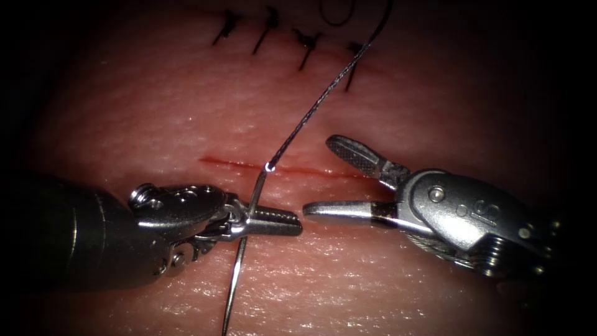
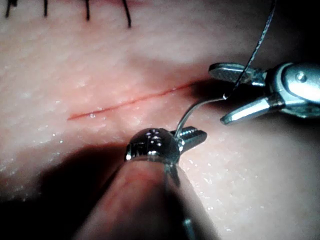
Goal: Wound Closure
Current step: Handover the needle to the right jaws.
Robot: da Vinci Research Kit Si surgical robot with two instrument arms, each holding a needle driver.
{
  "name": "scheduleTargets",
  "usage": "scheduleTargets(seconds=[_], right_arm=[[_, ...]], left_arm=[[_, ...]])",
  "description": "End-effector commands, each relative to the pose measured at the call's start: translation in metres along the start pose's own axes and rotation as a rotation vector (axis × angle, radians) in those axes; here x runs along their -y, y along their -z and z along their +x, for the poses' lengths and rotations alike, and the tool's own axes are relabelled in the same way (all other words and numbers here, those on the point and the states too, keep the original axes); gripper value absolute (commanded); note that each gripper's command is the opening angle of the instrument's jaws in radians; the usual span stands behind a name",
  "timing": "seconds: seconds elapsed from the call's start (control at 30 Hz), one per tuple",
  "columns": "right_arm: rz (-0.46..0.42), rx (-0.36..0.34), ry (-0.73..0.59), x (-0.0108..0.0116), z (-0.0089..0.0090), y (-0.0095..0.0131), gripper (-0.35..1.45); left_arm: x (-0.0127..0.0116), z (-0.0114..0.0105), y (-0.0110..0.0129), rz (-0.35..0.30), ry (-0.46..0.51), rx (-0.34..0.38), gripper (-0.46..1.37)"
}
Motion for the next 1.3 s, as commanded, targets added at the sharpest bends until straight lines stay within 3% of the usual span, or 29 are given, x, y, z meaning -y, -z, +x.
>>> scheduleTargets(seconds=[0.03, 0.5, 0.87, 1.13, 1.23, 1.27, 1.3], right_arm=[[0.005, 0.000, -0.006, 0.0001, 0.0000, -0.0001, 1.08], [0.053, -0.013, -0.087, 0.0012, 0.0000, -0.0013, 0.97], [0.042, -0.033, -0.114, 0.0015, 0.0002, -0.0018, 0.95], [0.037, -0.045, -0.121, 0.0016, 0.0003, -0.0020, 0.84], [0.037, -0.045, -0.121, 0.0017, 0.0003, -0.0020, 0.67], [0.038, -0.048, -0.121, 0.0017, 0.0003, -0.0020, 0.52], [0.042, -0.054, -0.121, 0.0017, 0.0003, -0.0019, -0.01]], left_arm=[[0.0000, 0.0000, -0.0001, -0.012, -0.003, 0.003, -0.35], [-0.0010, -0.0001, -0.0012, -0.047, -0.081, 0.012, -0.35], [-0.0015, -0.0001, -0.0018, -0.076, -0.114, 0.004, -0.35], [-0.0016, -0.0001, -0.0022, -0.089, -0.114, -0.007, -0.35], [-0.0015, -0.0001, -0.0022, -0.090, -0.115, -0.006, -0.35], [-0.0015, -0.0001, -0.0022, -0.091, -0.115, -0.006, -0.35], [-0.0015, -0.0002, -0.0022, -0.092, -0.115, -0.005, -0.35]])
